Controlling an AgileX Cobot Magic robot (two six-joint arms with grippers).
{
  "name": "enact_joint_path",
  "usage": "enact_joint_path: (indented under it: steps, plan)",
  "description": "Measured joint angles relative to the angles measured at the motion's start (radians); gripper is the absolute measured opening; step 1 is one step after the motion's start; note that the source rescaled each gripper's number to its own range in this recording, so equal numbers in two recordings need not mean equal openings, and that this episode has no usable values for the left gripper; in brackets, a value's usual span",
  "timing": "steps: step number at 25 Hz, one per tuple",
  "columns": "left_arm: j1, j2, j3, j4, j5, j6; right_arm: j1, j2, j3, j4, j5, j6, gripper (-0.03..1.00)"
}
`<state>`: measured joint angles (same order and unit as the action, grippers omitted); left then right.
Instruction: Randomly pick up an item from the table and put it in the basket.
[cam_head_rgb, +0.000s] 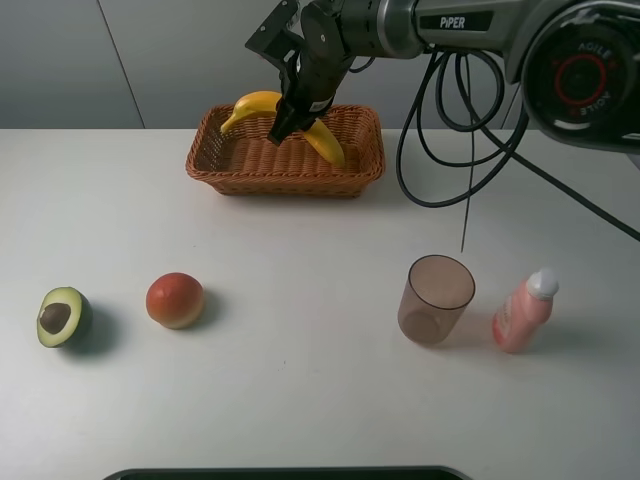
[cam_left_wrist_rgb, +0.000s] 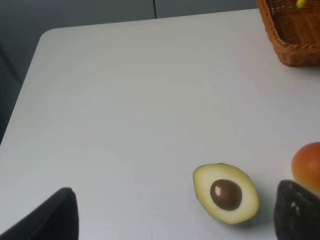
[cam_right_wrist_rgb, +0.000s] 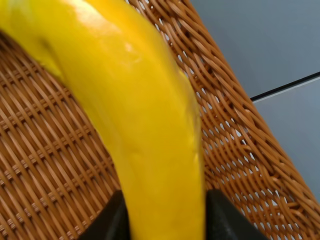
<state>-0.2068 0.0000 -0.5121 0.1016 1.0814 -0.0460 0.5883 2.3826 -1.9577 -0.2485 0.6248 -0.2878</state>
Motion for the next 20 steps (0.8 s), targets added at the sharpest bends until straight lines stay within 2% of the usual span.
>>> enact_joint_path:
  steps: [7,8,9,11,12,14,20]
  plan:
    - [0.0,0.0,0.0,0.0,0.0,0.0,0.0,0.0,0.0,0.006,0.0,-0.004,0.04]
    - [0.0,0.0,0.0,0.0,0.0,0.0,0.0,0.0,0.0,0.006,0.0,-0.004,0.09]
    - [0.0,0.0,0.0,0.0,0.0,0.0,0.0,0.0,0.0,0.009,0.0,-0.004,0.26]
    - [0.0,0.0,0.0,0.0,0.0,0.0,0.0,0.0,0.0,0.023,0.0,-0.004,0.74]
    - [0.0,0.0,0.0,0.0,0.0,0.0,0.0,0.0,0.0,0.027,0.0,-0.004,0.89]
    - [0.0,0.0,0.0,0.0,0.0,0.0,0.0,0.0,0.0,0.027,0.0,-0.004,0.98]
    - [0.0,0.0,0.0,0.0,0.0,0.0,0.0,0.0,0.0,0.027,0.004,-0.004,1.0]
